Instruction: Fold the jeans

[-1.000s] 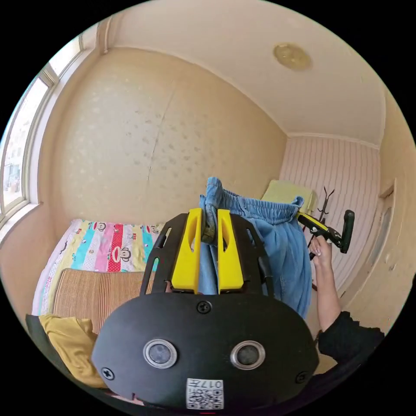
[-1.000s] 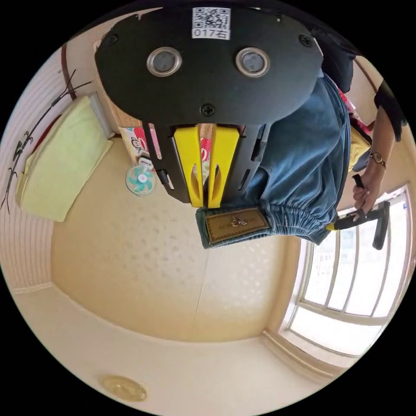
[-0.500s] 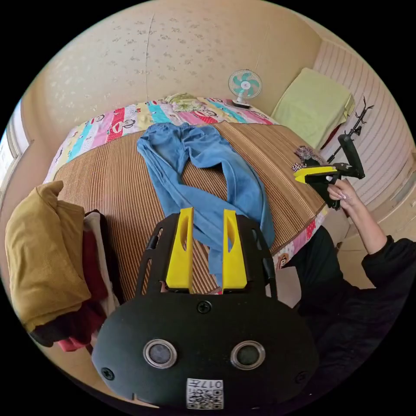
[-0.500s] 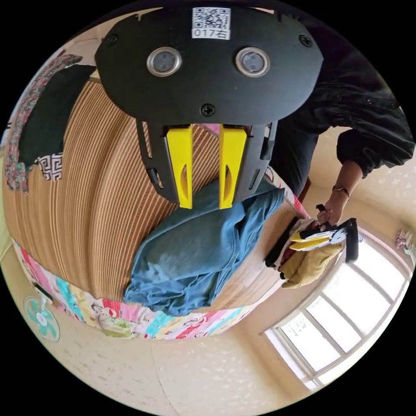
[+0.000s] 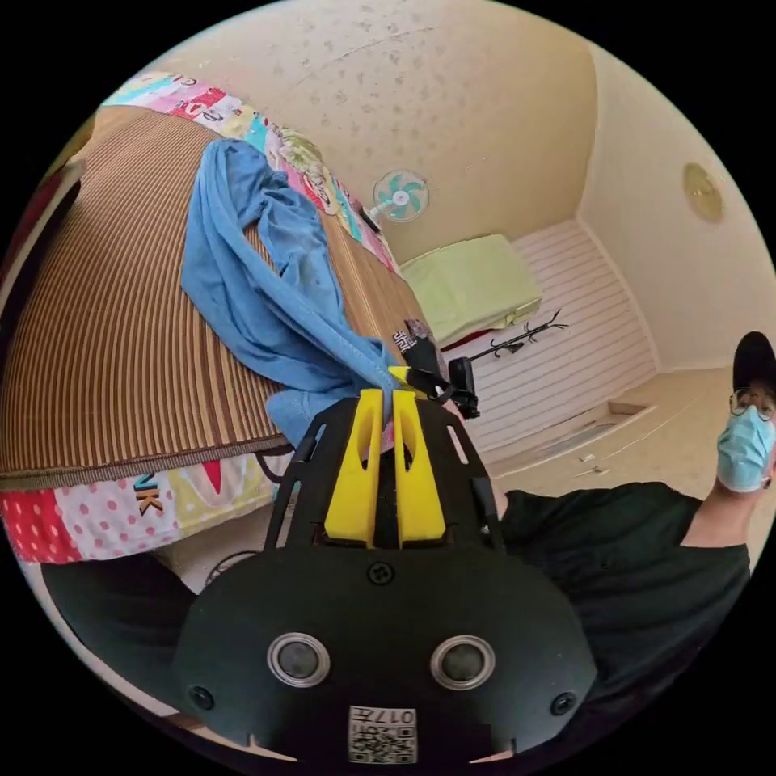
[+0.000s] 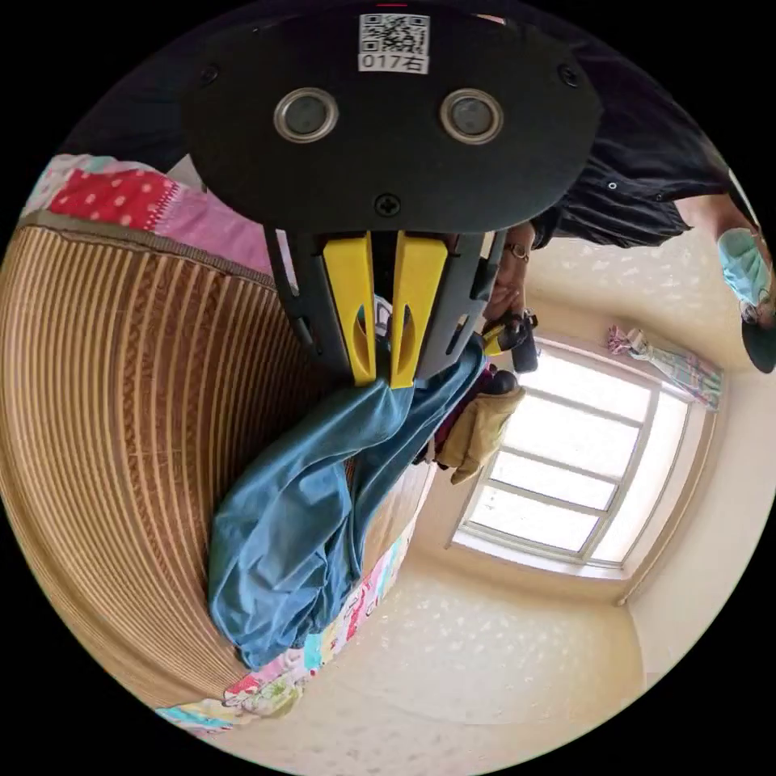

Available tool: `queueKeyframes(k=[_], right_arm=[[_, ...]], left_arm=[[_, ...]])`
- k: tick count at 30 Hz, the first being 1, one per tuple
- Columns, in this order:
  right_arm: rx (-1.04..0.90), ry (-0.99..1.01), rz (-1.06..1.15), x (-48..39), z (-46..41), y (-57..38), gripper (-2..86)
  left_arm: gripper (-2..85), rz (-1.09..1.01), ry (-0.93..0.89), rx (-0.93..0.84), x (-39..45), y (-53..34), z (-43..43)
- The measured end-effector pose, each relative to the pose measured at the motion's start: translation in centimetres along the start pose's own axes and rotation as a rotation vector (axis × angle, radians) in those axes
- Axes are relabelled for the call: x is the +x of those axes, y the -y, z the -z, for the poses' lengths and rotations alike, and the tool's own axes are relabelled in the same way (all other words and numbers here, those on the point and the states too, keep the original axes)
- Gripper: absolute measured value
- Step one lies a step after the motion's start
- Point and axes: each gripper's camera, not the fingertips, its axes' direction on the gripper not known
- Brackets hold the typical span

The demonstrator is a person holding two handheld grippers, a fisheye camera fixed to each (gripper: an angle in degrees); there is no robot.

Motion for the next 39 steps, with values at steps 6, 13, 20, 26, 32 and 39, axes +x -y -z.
queueKeyframes(k=[6, 13, 20, 26, 32, 39], right_arm=[[0.100, -0.750, -0.159, 0.0, 8.4, -2.9, 8.3], [-0.237, -0.276, 0.143, -6.6, -9.0, 0.1, 9.7], [-0.292, -0.227, 0.074, -8.9, -22.3, 3.2, 7.8], [-0.297, -0.034, 0.185, -12.6, -16.7, 3.9, 2.6], [-0.459, -0.276, 0.274, -13.8, -12.6, 0.2, 5.6], [-0.081, -0.624, -0.047, -9.5, -3.0, -1.6, 10.9]], left_arm=[[0.6, 0.150, 0.121, 0.114, -2.6, -4.7, 7.4], [1.3, 0.291, 0.151, 0.112, -6.2, -6.3, 8.0], [1.6, 0.291, 0.204, 0.137, -5.2, -5.8, 9.0], [1.4, 0.282, 0.172, 0.098, -4.2, -6.5, 10.7], [1.2, 0.439, 0.639, -0.156, -4.1, -8.3, 10.5], [5.0, 0.220, 0.617, -0.040, 0.6, -5.1, 4.9]])
